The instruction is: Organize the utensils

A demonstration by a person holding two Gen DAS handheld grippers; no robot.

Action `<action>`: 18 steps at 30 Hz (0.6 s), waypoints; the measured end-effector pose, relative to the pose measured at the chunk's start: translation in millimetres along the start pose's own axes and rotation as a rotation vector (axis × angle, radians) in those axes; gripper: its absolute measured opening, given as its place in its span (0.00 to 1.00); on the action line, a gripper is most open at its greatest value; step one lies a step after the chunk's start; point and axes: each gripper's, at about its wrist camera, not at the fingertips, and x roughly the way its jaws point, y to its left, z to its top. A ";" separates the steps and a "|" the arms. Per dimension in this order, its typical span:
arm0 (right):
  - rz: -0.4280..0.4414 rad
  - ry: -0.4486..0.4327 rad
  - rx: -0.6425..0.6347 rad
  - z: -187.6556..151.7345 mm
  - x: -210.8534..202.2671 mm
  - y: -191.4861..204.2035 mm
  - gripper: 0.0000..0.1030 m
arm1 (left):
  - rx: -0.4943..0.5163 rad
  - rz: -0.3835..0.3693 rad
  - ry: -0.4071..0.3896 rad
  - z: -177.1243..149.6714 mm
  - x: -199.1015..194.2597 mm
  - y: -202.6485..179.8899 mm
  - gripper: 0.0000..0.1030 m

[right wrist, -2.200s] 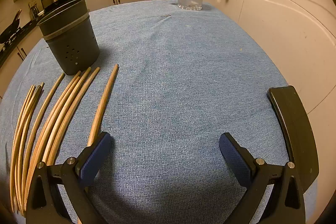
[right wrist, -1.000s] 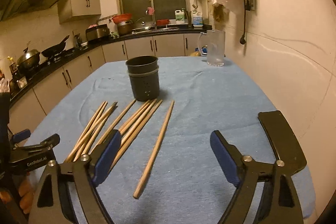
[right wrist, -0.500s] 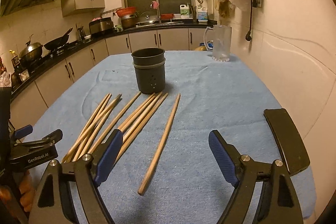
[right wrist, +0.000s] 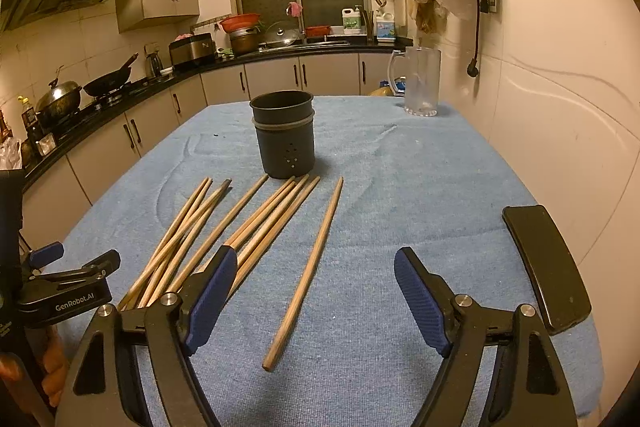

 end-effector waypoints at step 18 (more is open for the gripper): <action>0.005 0.018 0.010 -0.2 4.1 -3.3 0.76 | 0.007 -0.007 -0.003 -0.6 -0.3 -2.2 0.97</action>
